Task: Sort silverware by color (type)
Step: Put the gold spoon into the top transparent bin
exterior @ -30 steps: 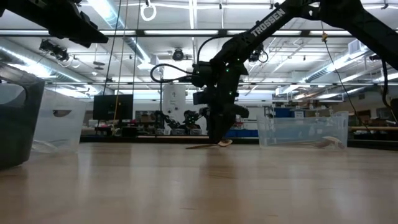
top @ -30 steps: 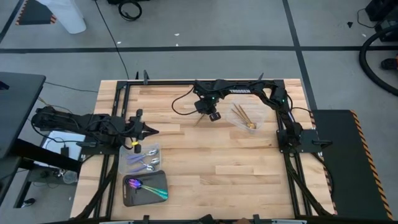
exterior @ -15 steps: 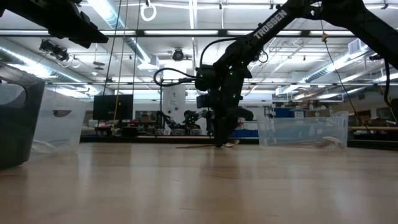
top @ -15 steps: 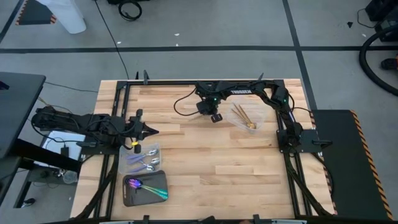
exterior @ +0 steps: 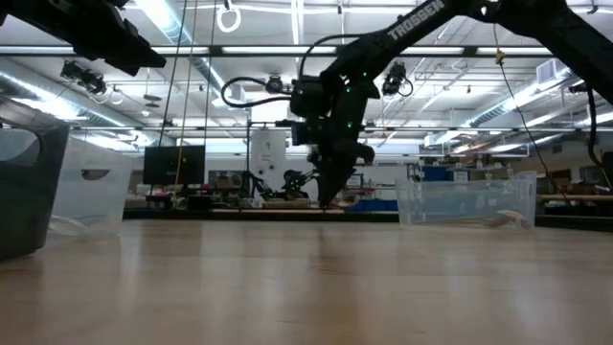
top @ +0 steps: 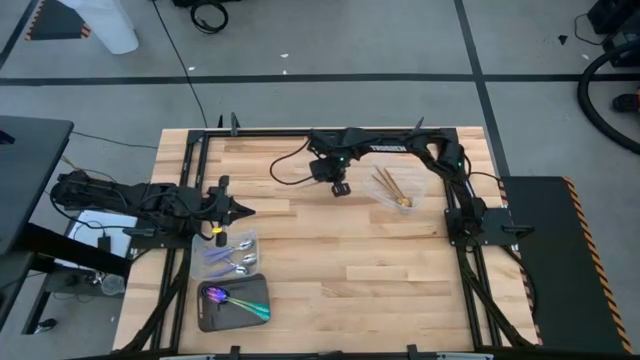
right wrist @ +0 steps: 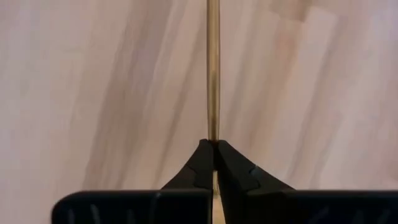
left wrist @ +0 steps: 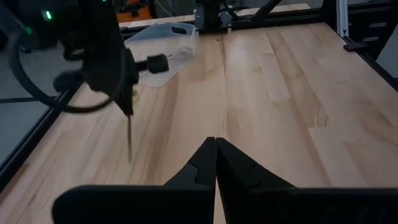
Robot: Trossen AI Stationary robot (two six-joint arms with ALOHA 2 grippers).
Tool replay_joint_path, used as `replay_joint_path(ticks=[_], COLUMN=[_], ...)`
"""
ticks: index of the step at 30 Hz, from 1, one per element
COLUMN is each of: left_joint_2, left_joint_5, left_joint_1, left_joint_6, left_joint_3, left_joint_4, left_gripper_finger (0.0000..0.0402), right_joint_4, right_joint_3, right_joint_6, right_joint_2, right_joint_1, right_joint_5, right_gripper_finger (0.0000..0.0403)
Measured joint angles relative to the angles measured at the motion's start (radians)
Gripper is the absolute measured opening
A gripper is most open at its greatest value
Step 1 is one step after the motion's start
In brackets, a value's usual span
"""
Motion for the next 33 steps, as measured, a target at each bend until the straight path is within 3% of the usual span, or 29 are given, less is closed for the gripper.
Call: replay_joint_path(ticks=[12,24,33], left_joint_2=[0.0,0.0,0.0], left_joint_5=[-0.001,-0.034,-0.038], left_joint_1=[0.0,0.002,0.002], left_joint_6=[-0.024,-0.026,-0.026], left_joint_3=[0.0,0.0,0.0], left_joint_4=[-0.016,-0.016,-0.016], left_gripper_finger=[0.0013,0.0013,0.0013], right_joint_4=[-0.04,-0.197,-0.141], right_joint_3=[0.006,0.005,-0.195], right_joint_6=[0.299,0.591,0.691], right_joint_2=[-0.163,-0.334,-0.487], right_joint_1=[0.02,-0.009,-0.005], right_joint_5=[0.069,0.119,0.167], right_gripper_finger=[0.0011,0.0014,0.0014])
